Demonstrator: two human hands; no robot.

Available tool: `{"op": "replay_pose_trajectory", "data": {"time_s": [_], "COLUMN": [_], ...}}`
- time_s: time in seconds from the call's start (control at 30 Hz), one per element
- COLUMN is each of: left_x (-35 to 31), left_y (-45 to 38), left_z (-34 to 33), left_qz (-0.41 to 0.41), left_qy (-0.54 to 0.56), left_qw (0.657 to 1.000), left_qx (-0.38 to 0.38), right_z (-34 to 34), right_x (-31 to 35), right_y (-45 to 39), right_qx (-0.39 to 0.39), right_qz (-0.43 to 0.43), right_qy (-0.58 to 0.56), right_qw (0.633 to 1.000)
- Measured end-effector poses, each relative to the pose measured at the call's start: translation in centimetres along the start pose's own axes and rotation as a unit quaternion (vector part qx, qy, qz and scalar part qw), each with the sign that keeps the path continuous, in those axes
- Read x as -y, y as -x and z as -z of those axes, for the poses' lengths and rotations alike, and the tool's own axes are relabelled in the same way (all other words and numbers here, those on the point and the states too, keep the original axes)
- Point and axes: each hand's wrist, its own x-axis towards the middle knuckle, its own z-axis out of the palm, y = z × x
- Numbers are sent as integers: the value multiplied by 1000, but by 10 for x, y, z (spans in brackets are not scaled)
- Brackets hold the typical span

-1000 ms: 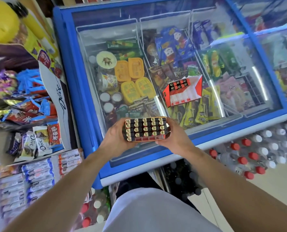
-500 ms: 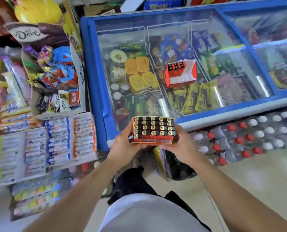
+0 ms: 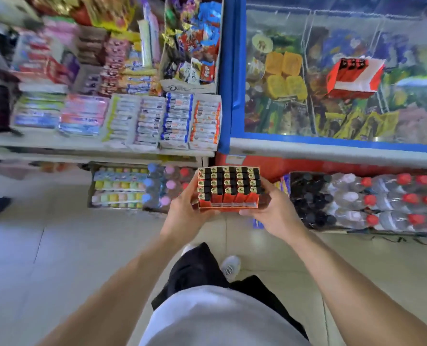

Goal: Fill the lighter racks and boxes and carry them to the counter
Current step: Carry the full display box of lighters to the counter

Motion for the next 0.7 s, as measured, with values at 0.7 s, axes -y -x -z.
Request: {"op": "replay_pose_trajectory", "data": {"time_s": [0.7], "left_x": [174], "left_y": [73], "left_z": [353], "left_qz": [-6], "left_qy": [4], "left_qw": [993], "left_qx": [-116], "right_z": [-352], "right_x": [194], "right_y": [-27], "right_qx": [109], "right_qz": [51], "right_qy": [50], "right_qw": [992]}}
